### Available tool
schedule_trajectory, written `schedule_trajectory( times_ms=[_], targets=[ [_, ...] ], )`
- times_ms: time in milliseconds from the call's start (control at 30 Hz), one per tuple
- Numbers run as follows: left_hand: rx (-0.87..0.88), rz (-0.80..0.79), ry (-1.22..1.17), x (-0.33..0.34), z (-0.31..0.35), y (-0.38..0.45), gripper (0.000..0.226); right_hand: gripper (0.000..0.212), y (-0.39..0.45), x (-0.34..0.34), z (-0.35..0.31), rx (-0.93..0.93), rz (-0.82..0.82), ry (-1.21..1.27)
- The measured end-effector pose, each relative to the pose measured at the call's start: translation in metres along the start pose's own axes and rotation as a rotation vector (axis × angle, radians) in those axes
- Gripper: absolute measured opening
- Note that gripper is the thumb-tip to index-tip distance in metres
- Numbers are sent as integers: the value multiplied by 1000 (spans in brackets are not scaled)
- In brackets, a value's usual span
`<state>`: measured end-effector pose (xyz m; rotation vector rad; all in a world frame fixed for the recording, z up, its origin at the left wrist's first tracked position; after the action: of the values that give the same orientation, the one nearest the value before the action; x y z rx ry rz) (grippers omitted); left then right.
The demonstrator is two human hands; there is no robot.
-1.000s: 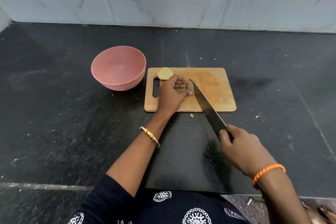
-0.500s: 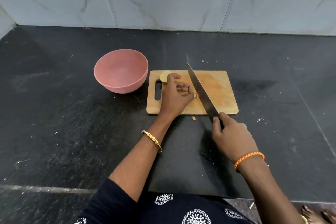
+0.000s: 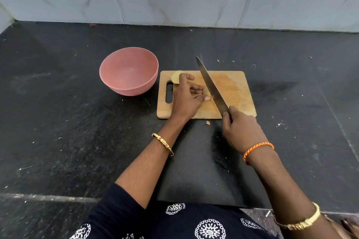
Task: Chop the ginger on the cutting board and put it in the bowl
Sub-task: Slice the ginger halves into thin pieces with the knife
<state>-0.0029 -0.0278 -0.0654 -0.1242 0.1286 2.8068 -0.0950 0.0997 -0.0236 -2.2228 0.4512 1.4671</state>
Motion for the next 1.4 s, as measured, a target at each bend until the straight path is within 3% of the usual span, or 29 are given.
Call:
schedule_trajectory(
  times_ms=[467, 1133, 1300, 1400],
  targets=[
    [-3, 39, -46, -2, 2, 1, 57, 21, 17, 0, -18, 41, -123, -44],
    [-60, 14, -19, -2, 4, 2, 48, 23, -39, -12, 6, 102, -270, -33],
    [-74, 2, 6, -1, 5, 2, 47, 25, -56, -18, 17, 99, -253, -15],
    [-81, -6, -3, -2, 4, 2, 44, 24, -64, -19, 20, 98, -138, -6]
  ],
)
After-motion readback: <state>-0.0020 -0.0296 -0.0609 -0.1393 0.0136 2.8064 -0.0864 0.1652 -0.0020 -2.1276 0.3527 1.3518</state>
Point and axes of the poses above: each hand's wrist, its own y-axis towards the middle knuckle, its own x-axis out of the palm, z = x × y, the point moved 1 cm from there along y, towards the middle knuckle, and after that the axes turned 10 degrees about -y, right-handed, at the moved point
